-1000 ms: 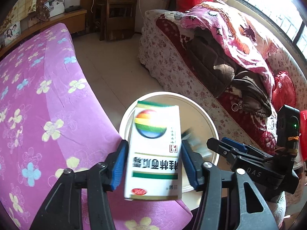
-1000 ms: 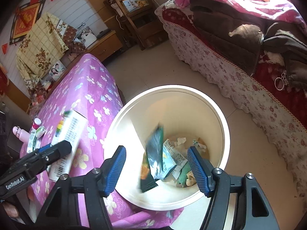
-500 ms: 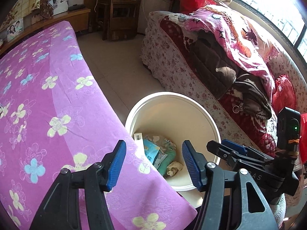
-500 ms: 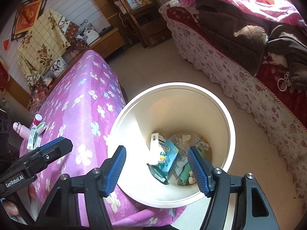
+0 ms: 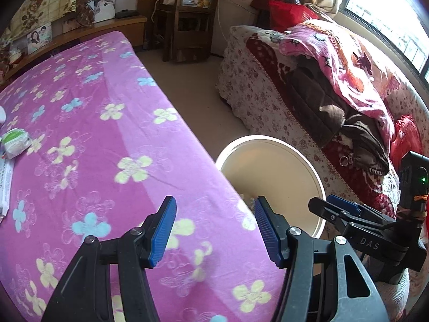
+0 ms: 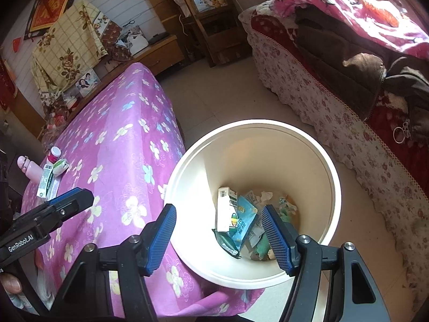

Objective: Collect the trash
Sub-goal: 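Move both open tools back over the table toward the remaining trash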

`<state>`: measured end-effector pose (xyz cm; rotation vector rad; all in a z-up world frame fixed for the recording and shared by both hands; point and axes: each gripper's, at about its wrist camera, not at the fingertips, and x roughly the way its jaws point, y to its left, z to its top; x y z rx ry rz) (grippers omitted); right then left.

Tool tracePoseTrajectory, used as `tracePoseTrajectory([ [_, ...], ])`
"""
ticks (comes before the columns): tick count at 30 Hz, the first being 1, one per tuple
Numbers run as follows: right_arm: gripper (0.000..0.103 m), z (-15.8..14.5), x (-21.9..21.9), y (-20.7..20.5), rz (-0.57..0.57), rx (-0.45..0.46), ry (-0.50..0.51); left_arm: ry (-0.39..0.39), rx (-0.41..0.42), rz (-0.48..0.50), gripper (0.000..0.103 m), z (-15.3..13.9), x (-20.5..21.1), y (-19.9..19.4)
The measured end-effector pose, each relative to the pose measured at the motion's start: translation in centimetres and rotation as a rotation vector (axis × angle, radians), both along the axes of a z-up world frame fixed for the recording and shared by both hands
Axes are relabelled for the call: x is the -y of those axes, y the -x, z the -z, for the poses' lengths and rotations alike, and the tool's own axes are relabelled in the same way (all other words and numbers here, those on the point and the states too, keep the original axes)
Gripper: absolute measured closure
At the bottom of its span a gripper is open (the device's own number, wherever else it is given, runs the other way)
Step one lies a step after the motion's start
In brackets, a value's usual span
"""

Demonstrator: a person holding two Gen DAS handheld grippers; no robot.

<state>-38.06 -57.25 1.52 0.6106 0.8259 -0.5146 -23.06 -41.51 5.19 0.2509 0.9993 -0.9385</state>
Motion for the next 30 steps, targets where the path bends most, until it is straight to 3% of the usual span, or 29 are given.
tracePoseTrajectory([
  [14,0.033,-1.7,-4.4,-4.1,-0.087,0.005,0.046,0.023,0.004,-0.145,0.042,-1.0,-7.1,-3.8],
  [30,0.033,-2.5,-11.9,-10.5,-0.265,-0.002,0.074,0.0,0.036,-0.313,0.042,-1.0,-16.0,-7.5],
])
